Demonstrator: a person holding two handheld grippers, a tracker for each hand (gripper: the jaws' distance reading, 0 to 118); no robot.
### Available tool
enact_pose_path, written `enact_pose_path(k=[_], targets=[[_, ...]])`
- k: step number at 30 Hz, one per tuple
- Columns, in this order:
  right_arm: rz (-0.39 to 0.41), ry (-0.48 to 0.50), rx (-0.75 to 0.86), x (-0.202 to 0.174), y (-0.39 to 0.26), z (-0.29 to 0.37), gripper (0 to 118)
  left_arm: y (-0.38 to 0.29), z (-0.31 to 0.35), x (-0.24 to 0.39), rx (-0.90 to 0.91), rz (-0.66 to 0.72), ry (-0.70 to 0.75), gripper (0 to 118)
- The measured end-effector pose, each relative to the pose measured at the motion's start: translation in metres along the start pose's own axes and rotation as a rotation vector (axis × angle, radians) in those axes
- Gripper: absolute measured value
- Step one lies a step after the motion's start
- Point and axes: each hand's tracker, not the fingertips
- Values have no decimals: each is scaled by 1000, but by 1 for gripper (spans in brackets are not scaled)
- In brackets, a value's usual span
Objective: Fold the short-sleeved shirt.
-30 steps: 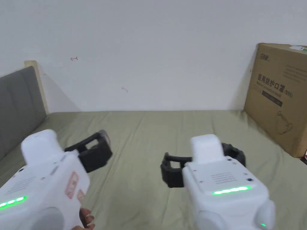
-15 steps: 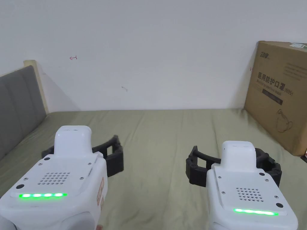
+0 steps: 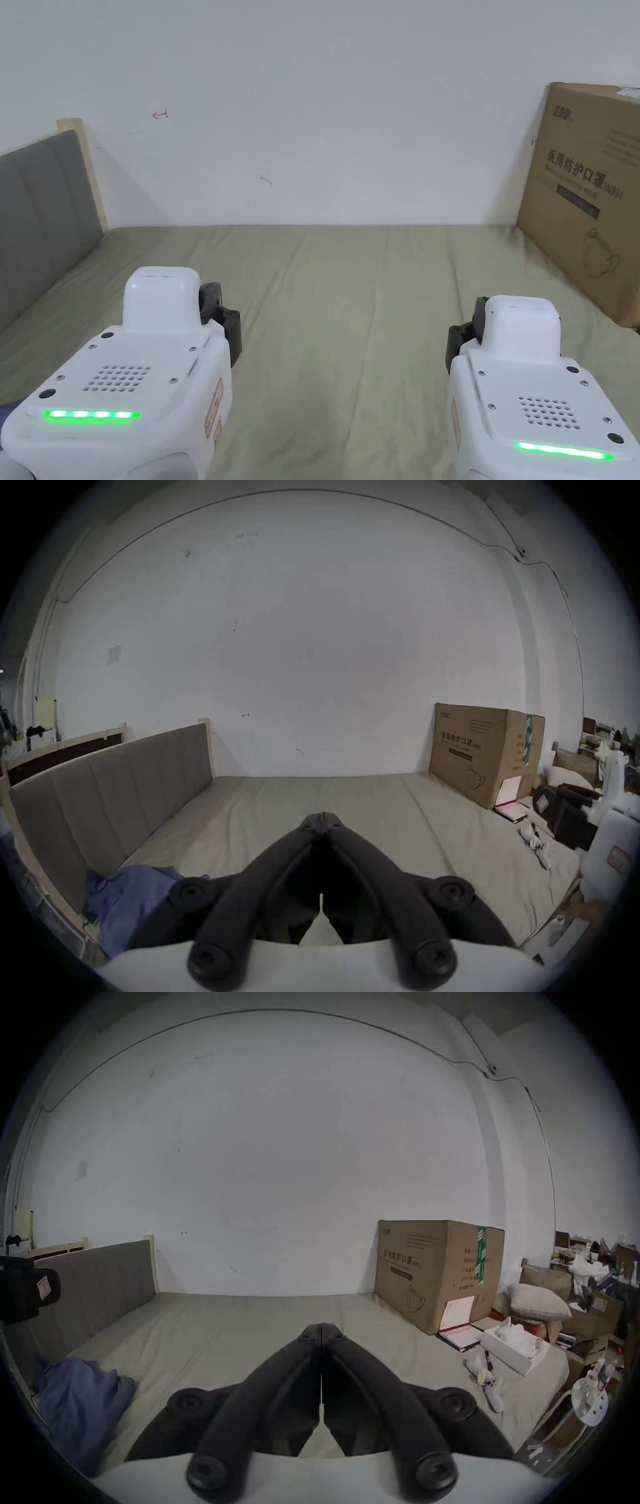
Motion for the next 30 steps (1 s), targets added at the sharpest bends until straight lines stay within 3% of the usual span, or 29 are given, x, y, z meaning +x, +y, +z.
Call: enact_pose_path(k=[4, 8, 12, 14, 20, 24, 26, 27, 28, 30], targets=[[-21, 99, -7, -11, 7, -1, 0, 2, 8, -16, 2, 6, 58, 0], [19, 247, -28, -53, 8, -7, 0, 0, 26, -54, -12, 28, 225, 0], [-14, 413, -68, -100, 7, -5, 0, -5, 51, -103, -32, 93, 384, 0], [20, 459, -74, -121, 5, -4, 0, -9, 62, -123, -38, 108, 463, 0], [14, 551, -148, -151, -6, -8, 0, -27, 63, -169, -134, 169, 544, 0], [29, 551, -193, -157, -20, -20, 0, -50, 32, -184, -245, 148, 550, 0], [26, 553, -227, -156, -31, -34, 0, -69, 13, -197, -297, 183, 537, 6], [30, 551, -238, -156, -35, -37, 0, -80, 1, -204, -323, 222, 510, 11], [35, 548, -247, -156, -38, -40, 0, -89, -9, -210, -360, 244, 501, 36], [69, 536, -274, -157, -48, -51, 0, -110, -36, -225, -493, 275, 476, 104]])
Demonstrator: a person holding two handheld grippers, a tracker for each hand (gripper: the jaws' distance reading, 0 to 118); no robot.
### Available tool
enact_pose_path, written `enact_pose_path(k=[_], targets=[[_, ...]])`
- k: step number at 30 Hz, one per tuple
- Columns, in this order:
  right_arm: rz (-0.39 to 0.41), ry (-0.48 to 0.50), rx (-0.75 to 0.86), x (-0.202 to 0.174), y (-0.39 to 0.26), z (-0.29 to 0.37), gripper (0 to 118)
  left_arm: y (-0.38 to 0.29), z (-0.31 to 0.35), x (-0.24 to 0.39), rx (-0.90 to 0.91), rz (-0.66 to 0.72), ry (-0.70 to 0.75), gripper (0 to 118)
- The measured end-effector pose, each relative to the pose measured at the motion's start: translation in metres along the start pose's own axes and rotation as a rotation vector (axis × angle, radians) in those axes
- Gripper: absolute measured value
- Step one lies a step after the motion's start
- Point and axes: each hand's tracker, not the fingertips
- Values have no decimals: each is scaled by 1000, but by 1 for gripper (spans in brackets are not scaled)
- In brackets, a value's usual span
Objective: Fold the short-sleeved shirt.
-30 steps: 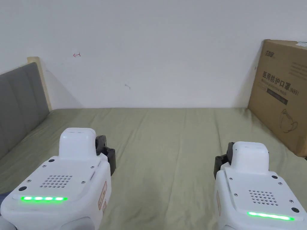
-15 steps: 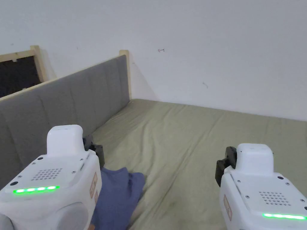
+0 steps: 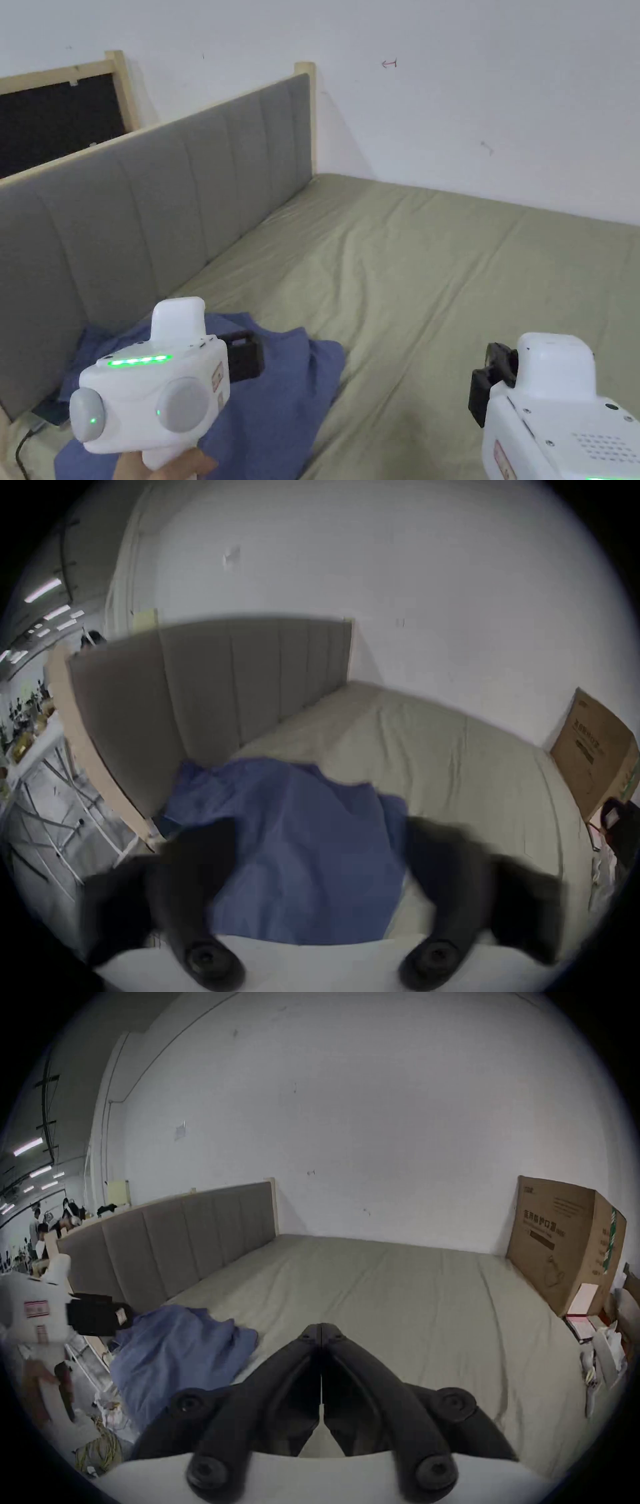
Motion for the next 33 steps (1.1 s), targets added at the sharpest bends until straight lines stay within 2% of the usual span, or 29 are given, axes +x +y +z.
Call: enact_pose_path(k=[1, 2, 3, 7, 9, 11, 13, 16, 17, 18, 20, 21, 22, 24, 25, 28, 31, 33], targets=[[8, -11, -12, 2, -3, -5, 0, -4, -16, 1, -13, -12, 0, 118], [12, -21, -27, 4, -6, -12, 0, -5, -26, 2, 36, -7, 11, 115], [10, -24, -43, 5, -11, -20, 0, -3, -41, 4, -7, -15, 47, 114], [-50, -16, -125, 14, -24, -46, 0, -3, -106, 13, -147, -102, 32, 115], [-40, -27, -146, 17, -30, -55, 0, -11, -141, 16, -174, -87, 21, 115], [0, -40, -170, 17, -37, -61, 0, -15, -174, 16, -281, -71, 18, 114], [24, -49, -185, 20, -42, -68, 0, -26, -195, 17, -336, -61, 16, 107], [6, -56, -234, 25, -51, -78, 0, -40, -217, 22, -410, -77, 13, 99], [-7, -49, -262, 28, -54, -81, 0, -43, -212, 23, -362, -83, 27, 95], [-20, -45, -264, 31, -56, -82, 0, -39, -206, 23, -362, -83, 29, 85], [-28, -47, -274, 31, -60, -82, 0, -31, -200, 18, -355, -67, 18, 45], [-28, -47, -281, 32, -62, -82, 0, -30, -197, 16, -356, -66, 20, 21], [-28, -46, -286, 32, -63, -82, 0, -28, -196, 13, -358, -50, 20, 8], [-35, -44, -292, 30, -65, -78, 0, -26, -198, 4, -384, 3, 44, 7], [-43, -39, -295, 31, -65, -77, 0, -26, -201, 2, -398, 46, 3, 7], [-47, -32, -294, 31, -64, -70, 0, -18, -195, 2, -406, 68, 4, 7], [-46, -48, -284, 37, -61, -63, 0, -8, -181, -4, -382, 176, -68, 7], [-61, -51, -277, 44, -58, -57, 0, 5, -168, -5, -370, 180, -106, 7]])
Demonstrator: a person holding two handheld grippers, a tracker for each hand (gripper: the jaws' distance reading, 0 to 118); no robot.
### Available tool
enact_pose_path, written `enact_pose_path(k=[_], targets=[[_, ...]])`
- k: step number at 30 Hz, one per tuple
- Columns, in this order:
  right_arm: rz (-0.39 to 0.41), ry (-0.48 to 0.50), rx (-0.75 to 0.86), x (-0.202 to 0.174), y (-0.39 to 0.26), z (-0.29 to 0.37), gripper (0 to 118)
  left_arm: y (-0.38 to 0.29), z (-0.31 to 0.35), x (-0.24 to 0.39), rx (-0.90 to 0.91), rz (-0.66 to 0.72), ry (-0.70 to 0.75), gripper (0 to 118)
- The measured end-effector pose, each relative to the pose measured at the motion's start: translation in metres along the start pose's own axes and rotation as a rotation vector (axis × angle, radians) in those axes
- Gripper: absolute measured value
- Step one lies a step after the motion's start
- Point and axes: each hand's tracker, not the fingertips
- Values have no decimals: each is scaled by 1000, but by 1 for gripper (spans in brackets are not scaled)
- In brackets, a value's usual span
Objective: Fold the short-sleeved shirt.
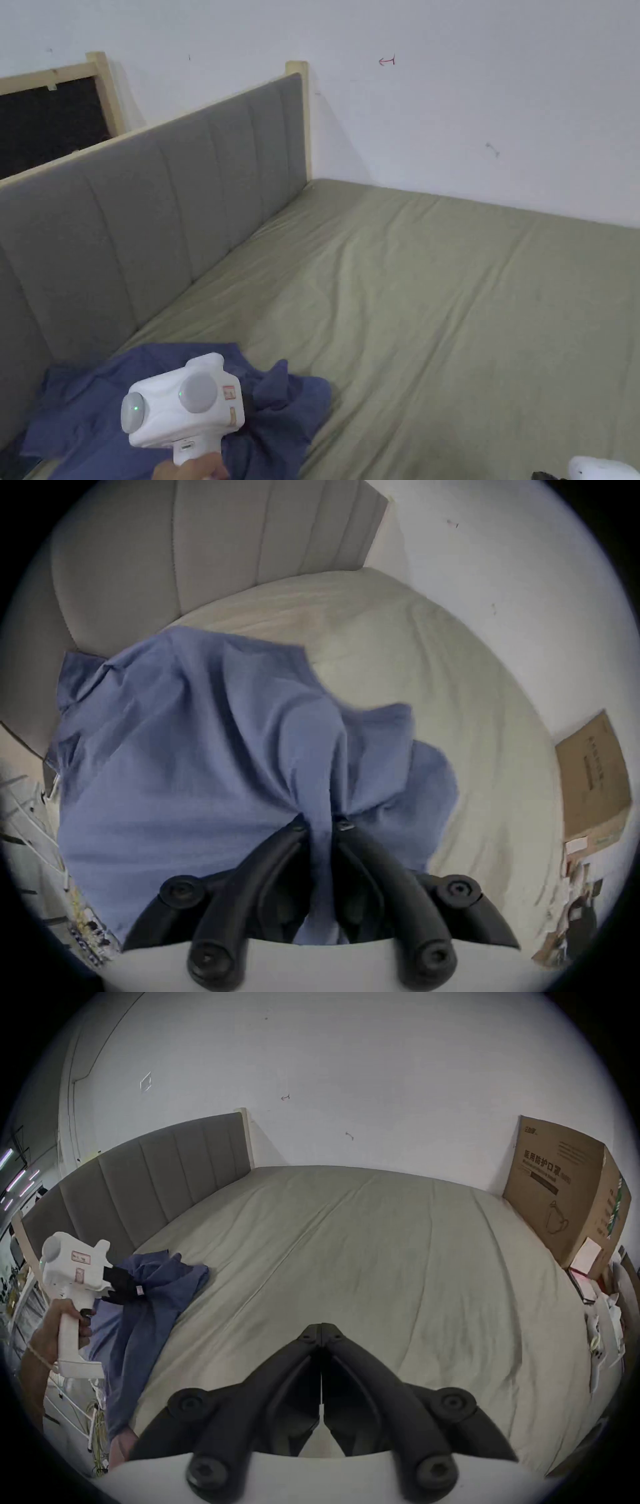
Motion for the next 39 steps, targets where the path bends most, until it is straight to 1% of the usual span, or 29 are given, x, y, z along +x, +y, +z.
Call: enact_pose_path(k=[2, 3, 4, 6, 7, 8, 10, 13, 15, 17, 18, 20, 21, 22, 24, 27, 28, 29, 30, 33, 34, 35, 39], targets=[[-11, -19, 17, 9, 2, 7, 0, 5, 19, 13, 36, -18, 8, 7], [-17, -28, 26, 13, 4, 11, 0, 7, 28, 19, 56, -22, -15, 7], [-30, -37, 41, 19, 5, 17, 0, 9, 35, 30, 58, -15, -56, 7], [-73, -65, 71, 31, 10, 28, 0, 5, 51, 59, 72, -47, -164, 7], [-100, -83, 98, 37, 13, 34, 0, -2, 58, 85, 59, -114, -214, 7], [-122, -96, 116, 46, 16, 41, 0, -7, 65, 114, 52, -217, -256, 7], [-144, -127, 151, 63, 21, 55, 0, -25, 81, 172, 69, -340, -318, 7], [-155, -220, 209, 97, 28, 83, 0, -54, 101, 255, 33, -443, -495, 7], [-176, -297, 251, 125, 31, 108, 0, -80, 118, 305, 4, -500, -633, 7], [-215, -361, 282, 155, 30, 133, 0, -104, 137, 346, -3, -514, -721, 7], [-243, -397, 288, 176, 27, 142, 0, -116, 146, 367, -5, -554, -783, 7], [-270, -444, 300, 203, 21, 163, 0, -139, 164, 403, -35, -612, -852, 7], [-275, -480, 304, 216, 16, 175, 0, -151, 172, 421, -24, -677, -890, 7], [-284, -516, 297, 217, 14, 186, 0, -163, 177, 435, -40, -690, -912, 7], [-312, -581, 287, 236, 4, 203, 0, -190, 178, 459, -76, -739, -950, 7], [-397, -607, 267, 254, -14, 223, 0, -242, 157, 478, -114, -822, -885, 8], [-415, -609, 263, 259, -20, 227, 0, -255, 144, 479, -165, -837, -870, 8], [-435, -628, 258, 262, -25, 229, 0, -271, 130, 480, -215, -867, -843, 12], [-442, -638, 249, 264, -30, 230, 0, -283, 117, 478, -269, -868, -803, 22], [-452, -641, 224, 264, -39, 227, 0, -304, 79, 462, -389, -809, -718, 98], [-454, -636, 215, 262, -38, 224, 0, -307, 71, 456, -398, -802, -680, 116], [-455, -628, 211, 259, -39, 220, 0, -306, 69, 449, -392, -816, -647, 116], [-434, -569, 187, 248, -32, 201, 0, -273, 84, 419, -303, -821, -637, 104]])
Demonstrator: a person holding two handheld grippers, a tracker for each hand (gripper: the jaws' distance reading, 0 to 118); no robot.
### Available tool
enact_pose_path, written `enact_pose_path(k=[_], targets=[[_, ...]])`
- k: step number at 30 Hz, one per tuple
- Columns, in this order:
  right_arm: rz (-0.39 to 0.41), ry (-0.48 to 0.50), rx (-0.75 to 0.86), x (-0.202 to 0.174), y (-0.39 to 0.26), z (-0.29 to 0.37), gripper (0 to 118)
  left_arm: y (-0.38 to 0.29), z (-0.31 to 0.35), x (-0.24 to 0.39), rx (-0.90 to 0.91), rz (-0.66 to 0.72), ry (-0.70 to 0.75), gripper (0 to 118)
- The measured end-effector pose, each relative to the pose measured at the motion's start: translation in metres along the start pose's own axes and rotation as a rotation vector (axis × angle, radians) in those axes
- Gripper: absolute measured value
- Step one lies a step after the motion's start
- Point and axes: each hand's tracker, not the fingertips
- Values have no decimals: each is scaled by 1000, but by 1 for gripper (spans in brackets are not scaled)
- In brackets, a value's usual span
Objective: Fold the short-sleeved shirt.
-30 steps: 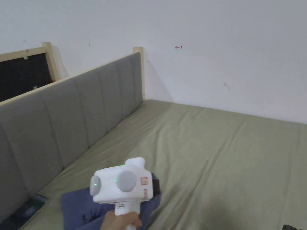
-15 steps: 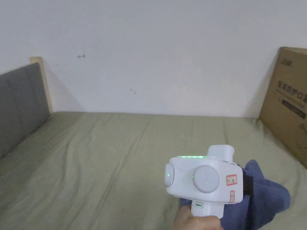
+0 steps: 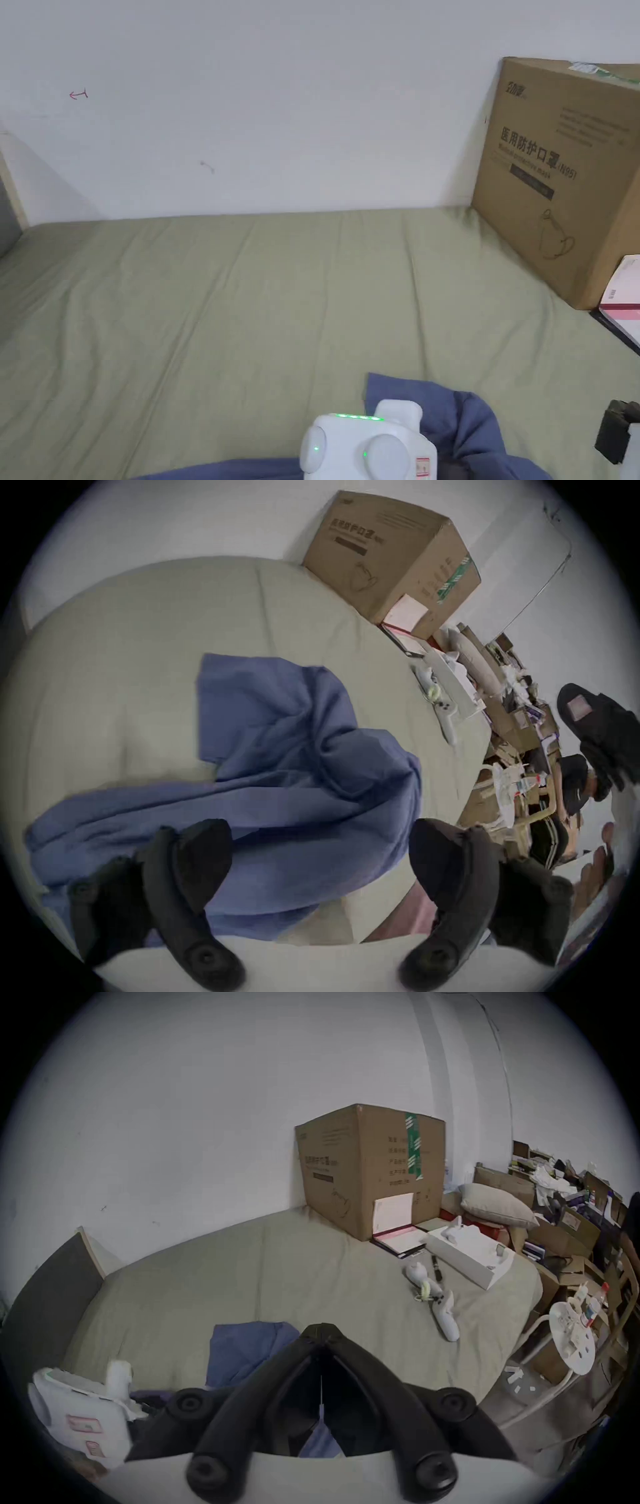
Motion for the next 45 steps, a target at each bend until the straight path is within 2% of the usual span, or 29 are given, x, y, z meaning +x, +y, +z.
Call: enact_pose_path(k=[2, 3, 4, 5, 6, 11, 15, 16, 17, 18, 19, 20, 21, 23, 26, 28, 30, 31, 33, 34, 35, 41, 42, 43, 44, 45], targets=[[15, 27, -8, -15, -2, -2, 0, 2, 25, -14, 67, 19, 28, 84], [26, 50, -13, -20, -2, -6, 0, 2, 37, -22, 68, 19, 44, 65], [35, 72, -20, -27, -4, -6, 0, -1, 47, -30, 86, 10, 71, 29], [46, 93, -24, -36, -7, -6, 0, -6, 57, -39, 113, 4, 110, 4], [55, 110, -29, -42, -10, -6, 0, -13, 62, -47, 119, 7, 165, 1], [113, 170, -98, -72, -28, -24, 0, -55, 75, -98, 67, 55, 342, 0], [126, 245, -146, -91, -35, -39, 0, -59, 98, -143, 116, 142, 389, 0], [138, 252, -150, -96, -35, -42, 0, -56, 104, -155, 123, 156, 392, 5], [154, 250, -149, -102, -35, -45, 0, -51, 112, -170, 122, 185, 400, 22], [181, 250, -152, -106, -36, -47, 0, -47, 115, -186, 115, 209, 403, 49], [194, 254, -152, -109, -38, -49, 0, -45, 115, -204, 111, 248, 404, 89], [199, 265, -157, -112, -39, -52, 0, -43, 113, -223, 104, 291, 426, 110], [202, 273, -164, -114, -41, -55, 0, -39, 111, -241, 104, 325, 450, 116], [205, 278, -180, -115, -47, -60, 0, -35, 104, -269, 95, 407, 512, 106], [216, 267, -220, -115, -57, -69, 0, -34, 76, -300, 0, 471, 505, 104], [224, 260, -244, -114, -64, -74, 0, -41, 58, -309, -56, 478, 465, 94], [232, 244, -267, -111, -67, -79, 0, -47, 48, -301, -56, 404, 588, 87], [232, 242, -273, -109, -70, -80, 0, -46, 50, -293, -31, 378, 574, 76], [229, 239, -283, -103, -71, -84, 0, -44, 57, -277, -19, 338, 634, 42], [224, 236, -289, -101, -71, -86, 0, -43, 60, -273, -13, 306, 648, 11], [217, 235, -296, -99, -72, -86, 0, -44, 63, -270, 0, 319, 632, 3], [163, 285, -302, -69, -40, -111, 0, -39, 97, -259, 57, 321, 576, 3], [166, 283, -294, -67, -30, -118, 5, -38, 102, -257, 70, 317, 575, 3], [189, 283, -287, -67, -23, -125, 19, -36, 106, -255, 78, 310, 571, 3], [234, 295, -312, -67, -11, -144, 19, -35, 110, -254, 85, 302, 564, 3], [262, 305, -355, -67, -2, -164, 26, -34, 113, -253, 92, 301, 563, 3]])
